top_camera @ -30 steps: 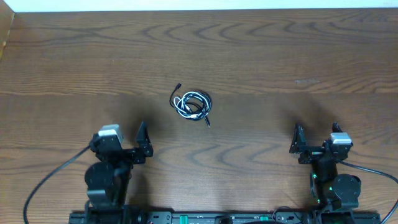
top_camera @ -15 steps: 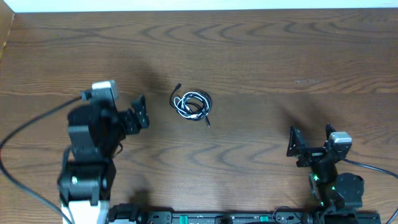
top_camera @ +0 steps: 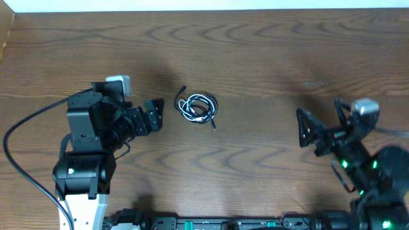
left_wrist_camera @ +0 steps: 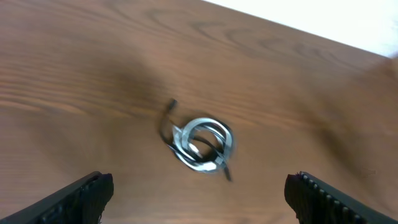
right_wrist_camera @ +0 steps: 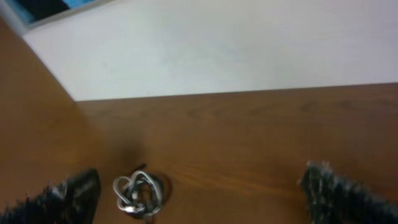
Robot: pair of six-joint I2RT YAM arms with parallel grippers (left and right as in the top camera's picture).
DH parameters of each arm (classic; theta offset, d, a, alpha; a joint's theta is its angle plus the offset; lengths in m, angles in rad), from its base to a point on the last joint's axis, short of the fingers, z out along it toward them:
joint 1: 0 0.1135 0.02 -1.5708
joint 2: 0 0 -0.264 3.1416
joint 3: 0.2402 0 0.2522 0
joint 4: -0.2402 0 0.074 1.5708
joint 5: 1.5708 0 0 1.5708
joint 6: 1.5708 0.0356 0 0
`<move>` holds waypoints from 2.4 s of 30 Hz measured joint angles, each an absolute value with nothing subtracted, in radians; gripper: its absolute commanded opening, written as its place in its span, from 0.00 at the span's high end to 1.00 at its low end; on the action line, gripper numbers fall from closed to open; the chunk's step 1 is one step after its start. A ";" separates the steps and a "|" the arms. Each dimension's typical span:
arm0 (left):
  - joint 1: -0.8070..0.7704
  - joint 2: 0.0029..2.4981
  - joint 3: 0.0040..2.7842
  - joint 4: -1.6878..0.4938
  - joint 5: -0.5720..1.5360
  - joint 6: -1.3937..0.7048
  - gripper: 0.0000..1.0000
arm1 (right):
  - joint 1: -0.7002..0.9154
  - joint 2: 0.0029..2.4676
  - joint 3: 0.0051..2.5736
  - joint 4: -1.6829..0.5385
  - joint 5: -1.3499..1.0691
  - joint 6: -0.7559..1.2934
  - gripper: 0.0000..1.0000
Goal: Untangle cables
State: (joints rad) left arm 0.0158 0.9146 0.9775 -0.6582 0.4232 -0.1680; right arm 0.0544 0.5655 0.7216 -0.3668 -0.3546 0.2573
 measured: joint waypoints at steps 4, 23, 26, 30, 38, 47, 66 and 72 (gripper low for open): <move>0.016 0.915 0.978 -0.680 0.506 -0.173 0.04 | 0.054 0.727 0.891 -0.498 -0.438 0.228 0.01; 0.016 1.247 0.978 -0.717 0.547 -0.300 0.38 | 0.054 1.169 1.230 -0.635 -0.650 0.138 0.03; 0.016 1.299 0.978 -0.712 0.506 -0.340 0.43 | 0.055 1.206 1.230 -0.642 -0.651 0.145 0.06; 0.016 1.350 0.978 -0.670 0.467 -0.385 0.44 | 0.055 1.244 1.230 -0.659 -0.652 0.149 0.08; -0.045 1.443 0.978 -0.576 0.415 -0.446 0.45 | 0.055 1.320 1.230 -0.697 -0.652 0.149 0.08; -0.153 1.570 0.978 -0.472 0.344 -0.529 0.61 | 0.055 1.335 1.230 -0.696 -0.652 0.149 0.08; -0.229 1.750 0.978 -0.378 0.226 -0.656 0.71 | 0.055 1.335 1.230 -0.699 -0.652 0.149 0.06; -0.229 1.777 0.978 -0.344 0.218 -0.658 0.71 | 0.055 1.336 1.230 -0.699 -0.652 0.149 0.06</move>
